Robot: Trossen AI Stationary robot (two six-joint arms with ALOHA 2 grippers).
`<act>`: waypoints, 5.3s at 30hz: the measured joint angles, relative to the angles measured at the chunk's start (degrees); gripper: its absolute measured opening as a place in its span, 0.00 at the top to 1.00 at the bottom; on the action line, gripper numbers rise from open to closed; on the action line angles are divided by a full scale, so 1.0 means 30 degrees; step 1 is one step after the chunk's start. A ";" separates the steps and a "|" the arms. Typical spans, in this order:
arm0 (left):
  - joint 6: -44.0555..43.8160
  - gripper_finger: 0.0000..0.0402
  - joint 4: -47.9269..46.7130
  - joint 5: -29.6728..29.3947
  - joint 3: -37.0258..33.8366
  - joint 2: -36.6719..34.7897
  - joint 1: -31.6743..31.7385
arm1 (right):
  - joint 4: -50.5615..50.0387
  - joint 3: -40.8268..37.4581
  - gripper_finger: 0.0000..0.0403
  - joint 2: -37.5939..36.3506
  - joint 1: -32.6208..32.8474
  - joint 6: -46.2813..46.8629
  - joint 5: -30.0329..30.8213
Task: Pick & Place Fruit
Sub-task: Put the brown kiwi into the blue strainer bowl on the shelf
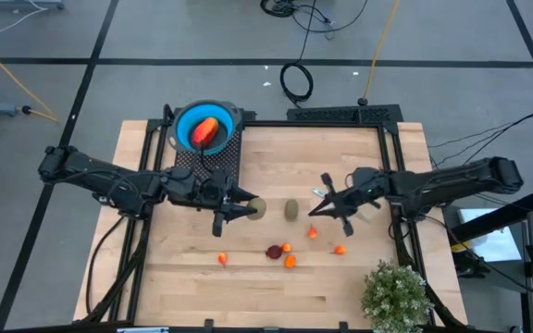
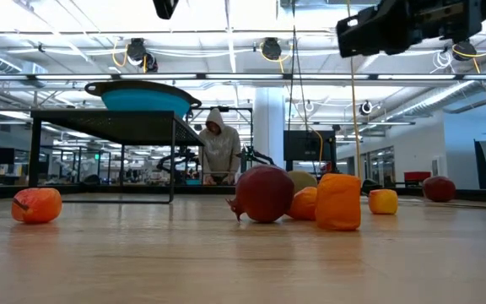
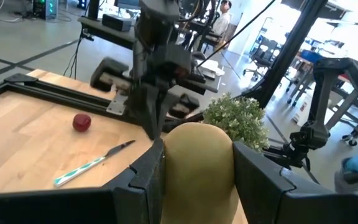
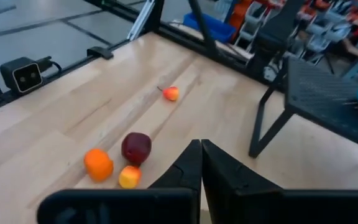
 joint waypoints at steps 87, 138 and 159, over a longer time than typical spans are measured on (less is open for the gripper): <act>0.8288 0.62 -0.6402 -1.0731 0.0040 -0.2732 1.1889 | 0.1685 -0.9510 1.00 -1.3420 -0.0250 0.3388 0.0408; 0.3096 0.62 -2.1122 -0.5510 0.7165 0.2317 1.5402 | 0.1193 -0.9518 1.00 -1.3419 -0.0248 0.3381 0.0394; 0.2918 0.62 -2.1046 -0.4539 0.6863 0.2433 1.5395 | 0.1186 -0.9518 1.00 -1.3421 -0.0242 0.3519 0.0335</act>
